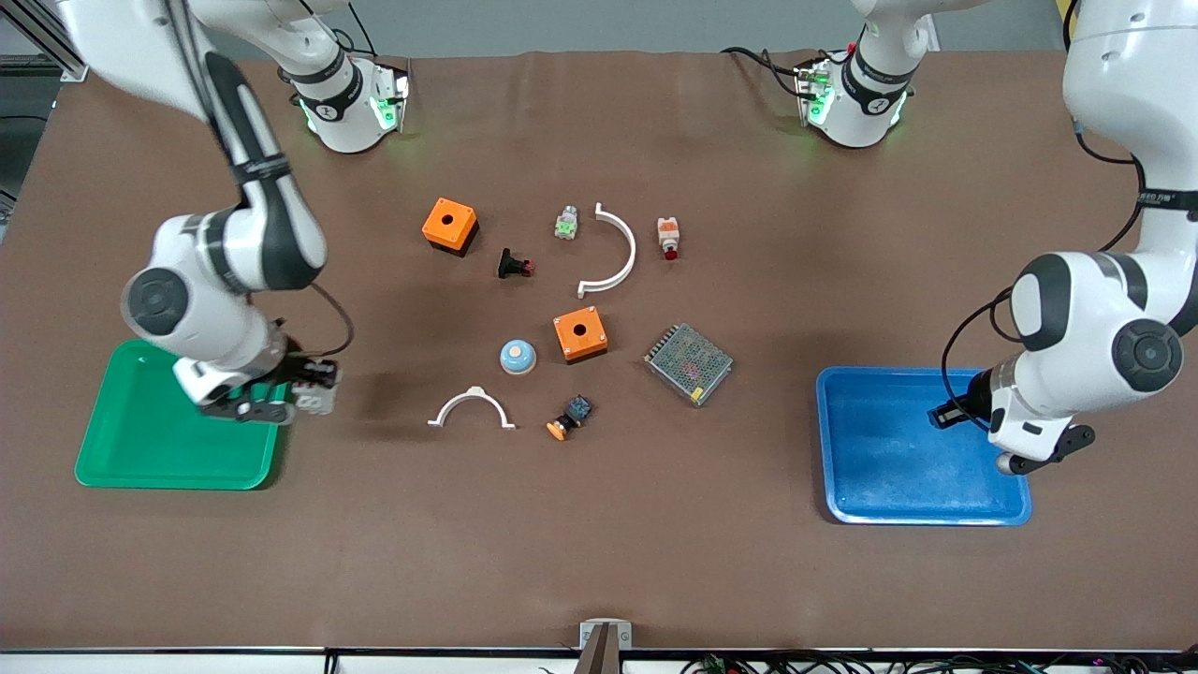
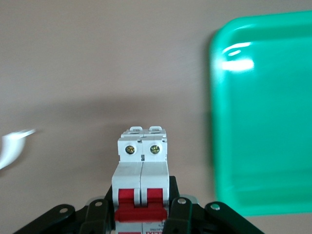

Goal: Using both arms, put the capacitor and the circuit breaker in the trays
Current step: 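Carry the capacitor to the blue tray while the right gripper carries the breaker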

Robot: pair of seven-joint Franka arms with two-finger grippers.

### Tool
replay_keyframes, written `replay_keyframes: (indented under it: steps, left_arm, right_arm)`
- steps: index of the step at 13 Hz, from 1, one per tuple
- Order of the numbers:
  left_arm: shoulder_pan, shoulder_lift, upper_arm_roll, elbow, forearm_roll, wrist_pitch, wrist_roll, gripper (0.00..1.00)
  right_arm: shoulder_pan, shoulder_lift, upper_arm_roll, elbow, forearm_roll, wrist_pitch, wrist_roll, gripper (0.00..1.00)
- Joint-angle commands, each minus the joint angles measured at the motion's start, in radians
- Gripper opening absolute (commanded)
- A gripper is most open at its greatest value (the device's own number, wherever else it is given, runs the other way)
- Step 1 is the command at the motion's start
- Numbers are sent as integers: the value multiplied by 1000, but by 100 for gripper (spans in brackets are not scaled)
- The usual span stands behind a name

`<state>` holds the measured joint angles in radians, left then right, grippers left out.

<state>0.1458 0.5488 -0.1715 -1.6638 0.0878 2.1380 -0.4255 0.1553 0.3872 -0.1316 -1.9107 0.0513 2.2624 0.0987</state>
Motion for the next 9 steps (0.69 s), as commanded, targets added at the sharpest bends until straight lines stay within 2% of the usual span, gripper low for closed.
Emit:
replay_keyframes:
  steps: [1, 3, 4, 5, 6, 8, 9]
  left_arm:
    - [29, 97, -8, 73, 35, 5, 1, 1]
    - [35, 141, -6, 88, 39, 26, 1, 4]
    - [34, 146, -6, 88, 44, 39, 2, 9]
    - [29, 157, -6, 88, 46, 49, 10, 21]
    - [29, 163, -6, 90, 55, 62, 22, 38]
    - [35, 169, -6, 90, 52, 85, 17, 90]
    - [34, 162, -6, 90, 52, 85, 17, 100]
  right_arm:
    - [-146, 122, 20, 134, -25, -14, -115, 0]
    - [-216, 180, 20, 179, -24, -11, -171, 0]
    - [-245, 197, 20, 185, -22, -7, -194, 0]
    - [-255, 205, 20, 188, -24, -1, -227, 0]
    - [-267, 216, 20, 188, -22, 15, -256, 0]
    - [-278, 237, 20, 191, -24, 26, -267, 1]
    - [-279, 237, 20, 191, -24, 26, -267, 1]
